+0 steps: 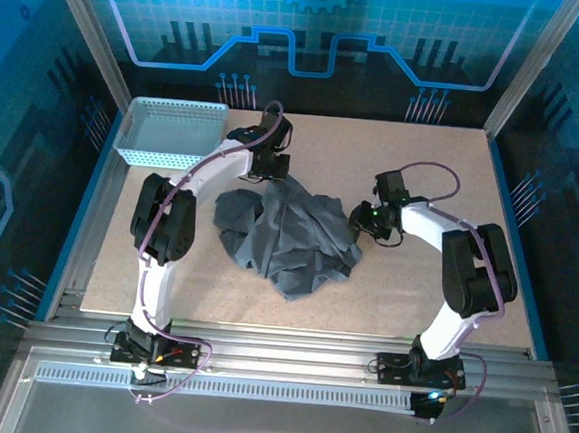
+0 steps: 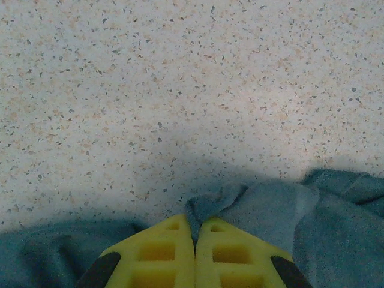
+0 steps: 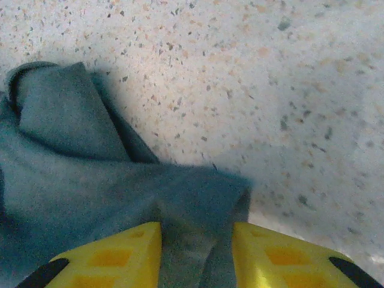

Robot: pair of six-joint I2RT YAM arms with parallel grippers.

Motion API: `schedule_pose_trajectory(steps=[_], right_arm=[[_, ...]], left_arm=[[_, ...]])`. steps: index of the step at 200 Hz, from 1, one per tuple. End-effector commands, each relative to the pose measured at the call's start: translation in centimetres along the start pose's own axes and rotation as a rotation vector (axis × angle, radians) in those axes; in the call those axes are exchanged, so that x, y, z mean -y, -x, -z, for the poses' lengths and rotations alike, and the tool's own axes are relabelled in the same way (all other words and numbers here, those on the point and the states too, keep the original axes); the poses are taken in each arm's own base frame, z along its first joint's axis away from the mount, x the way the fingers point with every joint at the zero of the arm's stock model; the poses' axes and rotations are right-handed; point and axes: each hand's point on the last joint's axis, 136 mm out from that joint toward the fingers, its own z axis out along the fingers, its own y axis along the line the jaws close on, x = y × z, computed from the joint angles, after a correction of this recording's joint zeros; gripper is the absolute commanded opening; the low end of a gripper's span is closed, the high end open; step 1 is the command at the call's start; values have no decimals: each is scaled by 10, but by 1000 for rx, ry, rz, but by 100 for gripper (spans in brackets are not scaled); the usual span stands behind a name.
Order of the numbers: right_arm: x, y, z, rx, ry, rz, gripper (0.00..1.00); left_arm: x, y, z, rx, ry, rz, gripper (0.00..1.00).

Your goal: Fold the inside-out t-shirt

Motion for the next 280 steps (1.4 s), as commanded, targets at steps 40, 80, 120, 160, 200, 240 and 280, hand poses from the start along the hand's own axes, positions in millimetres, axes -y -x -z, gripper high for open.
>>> schedule_pose_trajectory(steps=[40, 80, 120, 160, 200, 240, 280], right_arm=[[-11, 23, -5, 25, 19, 11, 12], [-9, 38, 28, 91, -17, 42, 0], [-8, 65, 113, 228, 17, 58, 0], [11, 86, 140, 249, 40, 3, 0], [24, 91, 112, 186, 4, -23, 0], [49, 97, 122, 237, -41, -78, 0], [88, 110, 162, 343, -113, -187, 0]], left_arm=[[10, 2, 17, 28, -47, -16, 0], [13, 5, 35, 91, -83, -8, 0], [34, 3, 69, 218, -168, -17, 0], [58, -1, 88, 306, -195, -50, 0], [71, -4, 79, 256, -219, -49, 0], [140, -31, 116, 258, -407, -80, 0], [251, -87, 165, 237, -671, -231, 0]])
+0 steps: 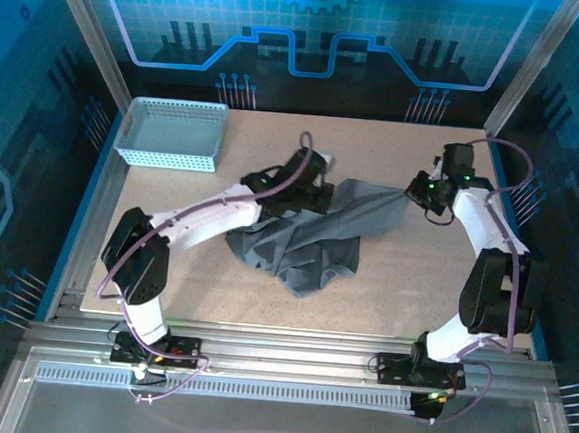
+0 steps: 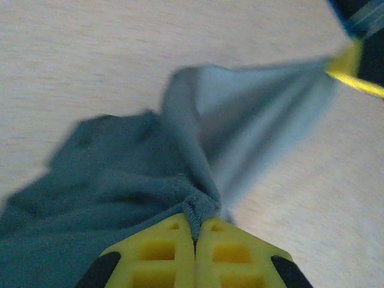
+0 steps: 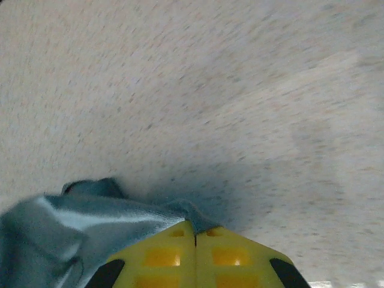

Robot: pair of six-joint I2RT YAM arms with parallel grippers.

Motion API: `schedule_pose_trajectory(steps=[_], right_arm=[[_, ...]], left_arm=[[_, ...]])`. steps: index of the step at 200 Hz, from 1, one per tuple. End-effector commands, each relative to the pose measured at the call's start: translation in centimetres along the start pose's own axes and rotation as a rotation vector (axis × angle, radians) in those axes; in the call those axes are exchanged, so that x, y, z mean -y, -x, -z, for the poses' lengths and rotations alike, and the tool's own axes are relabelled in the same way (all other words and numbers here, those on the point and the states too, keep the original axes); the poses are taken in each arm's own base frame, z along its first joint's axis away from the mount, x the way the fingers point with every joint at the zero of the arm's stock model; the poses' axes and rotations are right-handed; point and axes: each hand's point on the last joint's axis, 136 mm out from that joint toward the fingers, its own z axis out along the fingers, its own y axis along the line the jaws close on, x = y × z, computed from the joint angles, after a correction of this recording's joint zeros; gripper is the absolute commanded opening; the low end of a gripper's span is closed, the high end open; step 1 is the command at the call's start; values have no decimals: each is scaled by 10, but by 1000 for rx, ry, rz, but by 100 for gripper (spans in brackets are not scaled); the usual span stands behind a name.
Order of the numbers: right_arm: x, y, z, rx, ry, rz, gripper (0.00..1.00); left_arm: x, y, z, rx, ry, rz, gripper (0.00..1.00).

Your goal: Fold the inside-out t-shirt

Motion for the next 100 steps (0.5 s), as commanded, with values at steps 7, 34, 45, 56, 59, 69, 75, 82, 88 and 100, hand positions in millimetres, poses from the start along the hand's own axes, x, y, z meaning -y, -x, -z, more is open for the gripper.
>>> schedule_pose_trajectory(steps=[7, 34, 45, 56, 59, 69, 75, 82, 88, 100], right_arm=[[25, 18, 30, 88, -72, -51, 0], [26, 8, 25, 41, -98, -4, 42], [25, 2, 27, 42, -127, 31, 53], [18, -5, 31, 56, -151, 93, 60], [14, -8, 33, 60, -154, 116, 62], [-5, -18, 38, 66, -142, 187, 67], [-21, -26, 39, 60, -115, 241, 69], [-39, -38, 41, 54, -101, 303, 70], [-54, -49, 43, 51, -97, 359, 72], [-85, -76, 41, 25, -72, 461, 74]], left_arm=[[102, -1, 17, 9, -264, -54, 3], [81, -22, 7, -61, -192, -44, 44], [55, -24, 14, -43, -114, -27, 54], [19, -25, 23, -28, -44, 24, 58], [8, -25, 26, -24, -24, 47, 59], [-32, -28, 34, -23, 39, 133, 63], [-58, -33, 38, -28, 80, 187, 65], [-87, -40, 42, -32, 129, 243, 68], [-111, -44, 46, -31, 172, 290, 69], [-149, -55, 51, -43, 242, 356, 72]])
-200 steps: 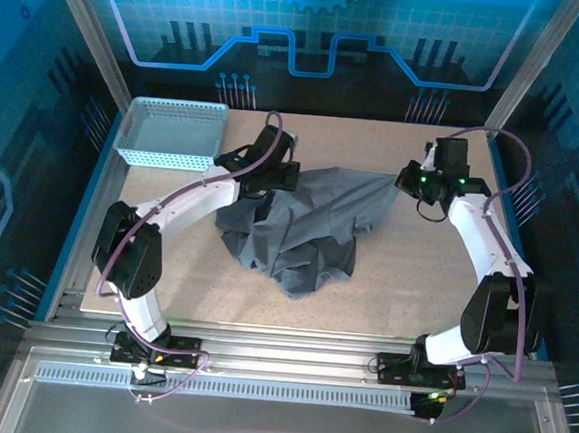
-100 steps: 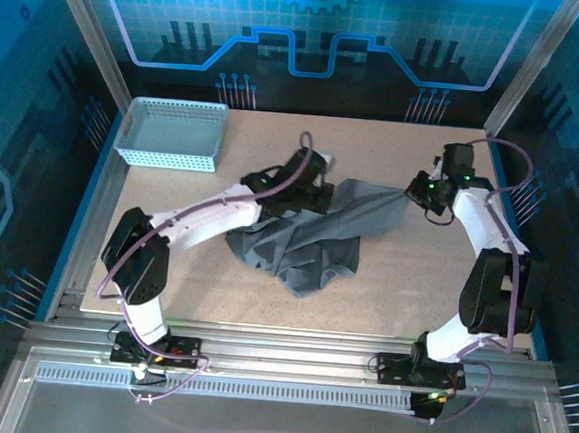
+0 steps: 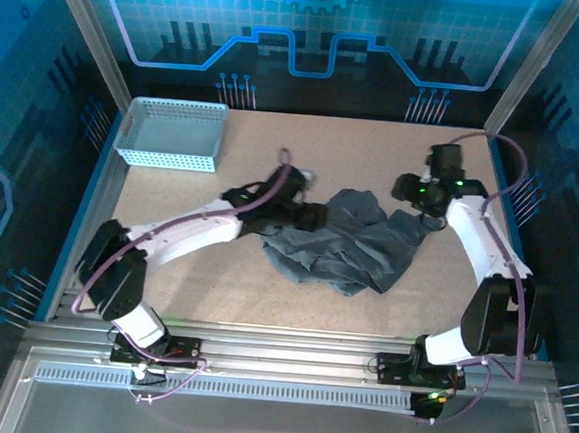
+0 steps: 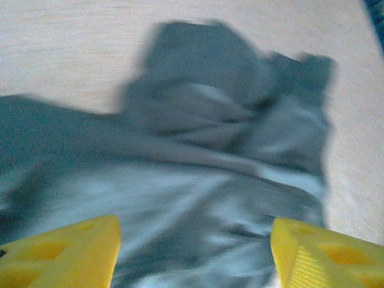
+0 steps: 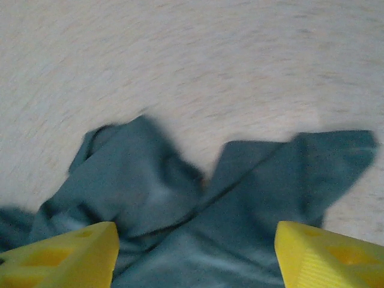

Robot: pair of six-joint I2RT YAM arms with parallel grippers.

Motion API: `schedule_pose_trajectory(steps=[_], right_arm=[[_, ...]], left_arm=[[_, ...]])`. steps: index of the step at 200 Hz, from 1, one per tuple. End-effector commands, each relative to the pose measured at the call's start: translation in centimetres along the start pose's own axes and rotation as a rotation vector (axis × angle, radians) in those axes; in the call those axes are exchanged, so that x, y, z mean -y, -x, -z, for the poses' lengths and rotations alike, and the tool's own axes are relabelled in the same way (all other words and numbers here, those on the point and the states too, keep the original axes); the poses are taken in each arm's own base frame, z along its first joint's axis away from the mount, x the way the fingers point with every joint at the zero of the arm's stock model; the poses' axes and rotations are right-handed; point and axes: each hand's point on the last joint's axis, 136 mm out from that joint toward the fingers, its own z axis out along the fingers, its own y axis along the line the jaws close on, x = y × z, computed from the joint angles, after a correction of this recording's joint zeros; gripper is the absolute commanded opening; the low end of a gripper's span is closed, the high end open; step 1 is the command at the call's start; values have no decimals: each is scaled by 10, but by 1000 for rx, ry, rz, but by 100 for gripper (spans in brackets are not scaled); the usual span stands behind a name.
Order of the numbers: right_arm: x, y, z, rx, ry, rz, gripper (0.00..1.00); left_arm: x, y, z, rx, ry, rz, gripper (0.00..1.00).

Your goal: Fold the inside-out t-shirt

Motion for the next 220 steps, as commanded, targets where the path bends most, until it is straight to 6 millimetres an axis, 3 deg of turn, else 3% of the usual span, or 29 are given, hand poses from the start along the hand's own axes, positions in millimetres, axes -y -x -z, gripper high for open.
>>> schedule_pose_trajectory(steps=[1, 13, 40, 56, 98, 135, 159, 174, 186, 200, 220], right_arm=[[-53, -28, 17, -12, 20, 204, 74], [-91, -51, 14, -52, 87, 272, 75], [-155, -100, 0, -129, 162, 393, 77], [-176, -123, -10, -163, 159, 439, 78], [-228, -171, -26, -238, 261, 504, 81], [-241, -181, -57, -223, 148, 517, 85], [-236, -182, -76, -217, 80, 514, 83], [-232, -180, -81, -203, 49, 515, 75], [-227, -176, -80, -188, 27, 521, 64], [-221, -168, -74, -163, 23, 527, 41], [-211, -149, -51, -89, 22, 529, 9]], left_arm=[[-75, 1, 15, 20, 149, 173, 73], [-105, -1, 10, 11, 192, 222, 75], [-138, -1, -11, -13, 195, 298, 78], [-144, 2, -26, -28, 179, 313, 79], [-138, 6, -64, -70, 92, 321, 77], [-123, 15, -78, -71, -12, 349, 56], [-119, 16, -76, -71, -34, 350, 33], [-119, 16, -75, -74, -37, 349, 18], [-118, 17, -73, -71, -37, 346, 10], [-119, 18, -70, -67, -34, 345, 0], [-124, 24, -58, -41, -15, 346, 0]])
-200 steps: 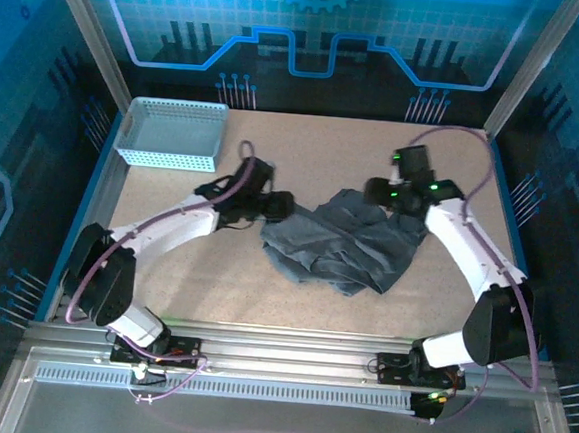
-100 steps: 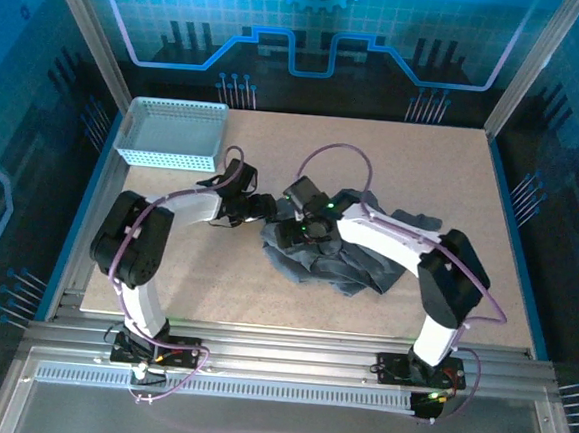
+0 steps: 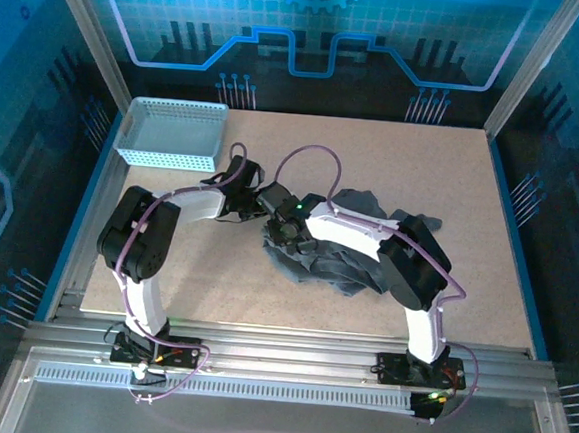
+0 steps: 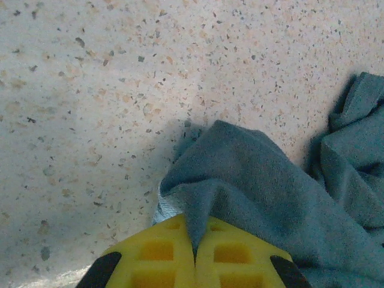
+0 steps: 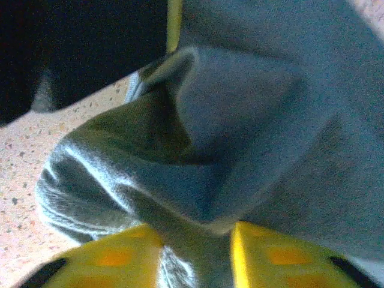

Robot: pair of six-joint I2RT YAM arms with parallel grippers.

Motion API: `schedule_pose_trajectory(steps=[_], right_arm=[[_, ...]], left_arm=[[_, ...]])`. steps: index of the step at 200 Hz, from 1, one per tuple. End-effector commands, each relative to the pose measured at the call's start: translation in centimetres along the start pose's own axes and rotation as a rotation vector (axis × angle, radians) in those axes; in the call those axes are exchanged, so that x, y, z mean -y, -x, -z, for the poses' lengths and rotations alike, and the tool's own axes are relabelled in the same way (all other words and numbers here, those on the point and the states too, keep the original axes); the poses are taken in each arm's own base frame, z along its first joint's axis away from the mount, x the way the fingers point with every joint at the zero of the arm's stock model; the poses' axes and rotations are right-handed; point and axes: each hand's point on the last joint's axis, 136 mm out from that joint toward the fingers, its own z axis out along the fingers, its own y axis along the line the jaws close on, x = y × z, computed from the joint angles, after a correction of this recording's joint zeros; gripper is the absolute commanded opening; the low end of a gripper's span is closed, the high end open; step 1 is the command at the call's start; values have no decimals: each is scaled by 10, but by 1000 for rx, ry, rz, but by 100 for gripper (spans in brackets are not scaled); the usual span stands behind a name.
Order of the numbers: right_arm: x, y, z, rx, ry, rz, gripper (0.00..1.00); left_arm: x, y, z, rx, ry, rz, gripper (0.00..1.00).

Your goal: Fold the inside-out t-shirt

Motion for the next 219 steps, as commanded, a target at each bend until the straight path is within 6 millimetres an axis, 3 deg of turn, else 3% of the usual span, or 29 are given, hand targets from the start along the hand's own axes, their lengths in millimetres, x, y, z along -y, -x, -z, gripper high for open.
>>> schedule_pose_trajectory(steps=[1, 9, 39, 65, 91, 113, 129, 141, 161, 170, 190, 219], right_arm=[[28, 15, 36, 100, -59, -17, 8], [36, 19, 52, 136, -59, -21, 0], [66, 28, 107, 243, -28, -39, 0], [86, 35, 163, 357, 48, -45, 0], [117, 31, 211, 447, 102, -112, 0], [148, 19, 223, 461, 110, -190, 0], [162, 6, 209, 424, 122, -239, 0], [150, 3, 196, 402, 192, -230, 3], [101, 9, 181, 401, 331, -149, 31], [75, 14, 176, 407, 354, -88, 39], [18, 22, 164, 417, 407, 30, 54], [-37, 33, 136, 416, 493, 93, 66]], left_arm=[[10, 18, 22, 51, -28, -2, 0], [10, 22, 30, 75, -24, -6, 0], [19, 37, 78, 181, -2, -58, 0], [30, 48, 137, 305, 30, -116, 0], [49, 44, 195, 402, -10, -171, 0], [63, 31, 222, 410, -71, -203, 0], [67, 21, 222, 380, -107, -212, 0], [67, 13, 211, 326, -115, -212, 0], [61, 4, 187, 256, -111, -191, 0], [58, 1, 180, 242, -109, -179, 0], [58, -2, 176, 238, -116, -163, 0], [62, -3, 176, 238, -130, -160, 0]])
